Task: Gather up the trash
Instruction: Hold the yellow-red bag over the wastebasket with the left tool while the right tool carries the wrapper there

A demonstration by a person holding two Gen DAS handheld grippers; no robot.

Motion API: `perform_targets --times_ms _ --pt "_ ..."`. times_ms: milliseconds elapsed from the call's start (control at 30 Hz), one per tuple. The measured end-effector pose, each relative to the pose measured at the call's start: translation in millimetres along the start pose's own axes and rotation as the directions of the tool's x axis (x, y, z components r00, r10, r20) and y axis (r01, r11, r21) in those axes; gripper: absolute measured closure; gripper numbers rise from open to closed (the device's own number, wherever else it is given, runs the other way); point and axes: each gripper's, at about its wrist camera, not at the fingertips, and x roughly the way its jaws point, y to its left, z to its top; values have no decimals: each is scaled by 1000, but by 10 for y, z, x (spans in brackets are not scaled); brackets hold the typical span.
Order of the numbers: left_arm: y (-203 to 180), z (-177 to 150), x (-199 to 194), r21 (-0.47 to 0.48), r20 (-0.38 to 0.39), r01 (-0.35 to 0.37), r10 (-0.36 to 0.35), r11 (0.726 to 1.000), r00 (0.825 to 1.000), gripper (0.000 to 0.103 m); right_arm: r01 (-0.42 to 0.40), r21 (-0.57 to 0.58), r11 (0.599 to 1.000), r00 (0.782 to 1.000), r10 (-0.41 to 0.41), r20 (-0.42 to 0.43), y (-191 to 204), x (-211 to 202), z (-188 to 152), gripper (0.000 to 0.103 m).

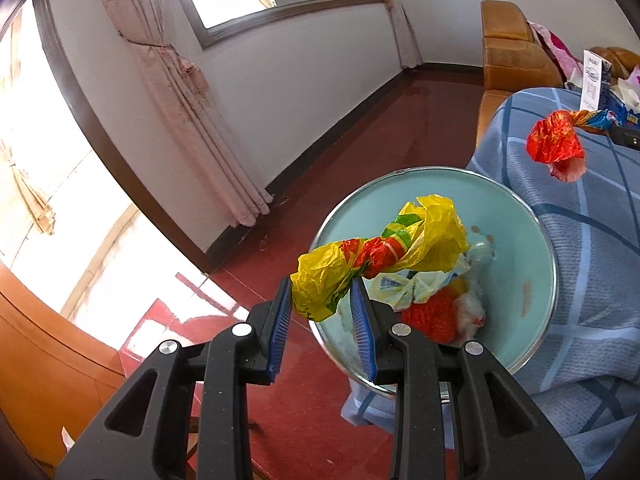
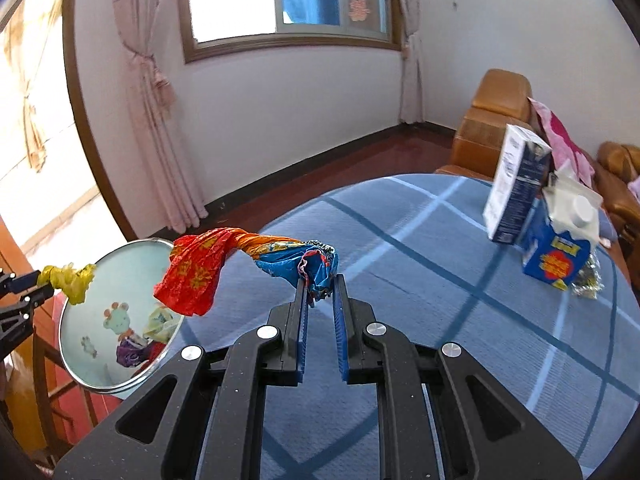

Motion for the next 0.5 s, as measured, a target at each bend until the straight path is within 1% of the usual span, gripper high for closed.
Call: perform_targets --times_ms 267,500 --pt "16 -21 18 -9 2 -19 19 1000 1000 73 -16 -22 1000 1000 16 -4 170 87 47 90" --pt "43 -29 19 -26 1 -14 14 1000 1000 73 -38 -47 998 999 38 -13 301 136 41 90"
